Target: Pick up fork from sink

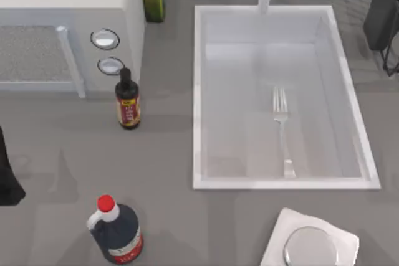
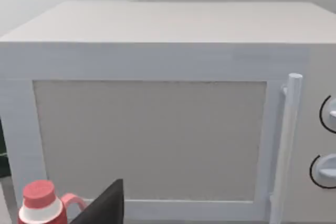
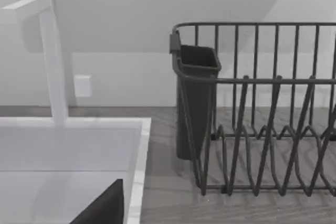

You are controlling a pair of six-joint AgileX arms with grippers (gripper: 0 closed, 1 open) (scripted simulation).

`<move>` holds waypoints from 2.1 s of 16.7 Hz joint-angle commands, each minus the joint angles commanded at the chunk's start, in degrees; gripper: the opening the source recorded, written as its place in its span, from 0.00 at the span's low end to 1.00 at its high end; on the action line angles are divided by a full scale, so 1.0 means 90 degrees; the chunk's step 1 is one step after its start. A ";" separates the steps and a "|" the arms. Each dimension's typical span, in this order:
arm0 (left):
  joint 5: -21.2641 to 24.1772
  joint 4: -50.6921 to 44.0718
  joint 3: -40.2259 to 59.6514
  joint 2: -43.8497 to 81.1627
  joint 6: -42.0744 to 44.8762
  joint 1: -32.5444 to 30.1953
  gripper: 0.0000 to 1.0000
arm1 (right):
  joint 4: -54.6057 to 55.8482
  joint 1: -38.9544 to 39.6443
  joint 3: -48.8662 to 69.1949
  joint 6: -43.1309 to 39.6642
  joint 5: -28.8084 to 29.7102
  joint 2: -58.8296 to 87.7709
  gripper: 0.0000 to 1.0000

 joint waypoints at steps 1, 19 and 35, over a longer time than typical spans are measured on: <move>0.0000 0.0000 0.0000 0.0000 0.0000 0.0000 1.00 | 0.0000 0.0000 0.0000 0.0000 0.0000 0.0000 1.00; 0.0000 0.0000 0.0000 0.0000 0.0000 0.0000 1.00 | 0.0000 0.0000 0.0000 0.0000 0.0000 0.0000 1.00; 0.0000 0.0000 0.0000 0.0000 0.0000 0.0000 1.00 | -0.1927 0.0572 0.3210 0.0605 0.0009 0.3715 1.00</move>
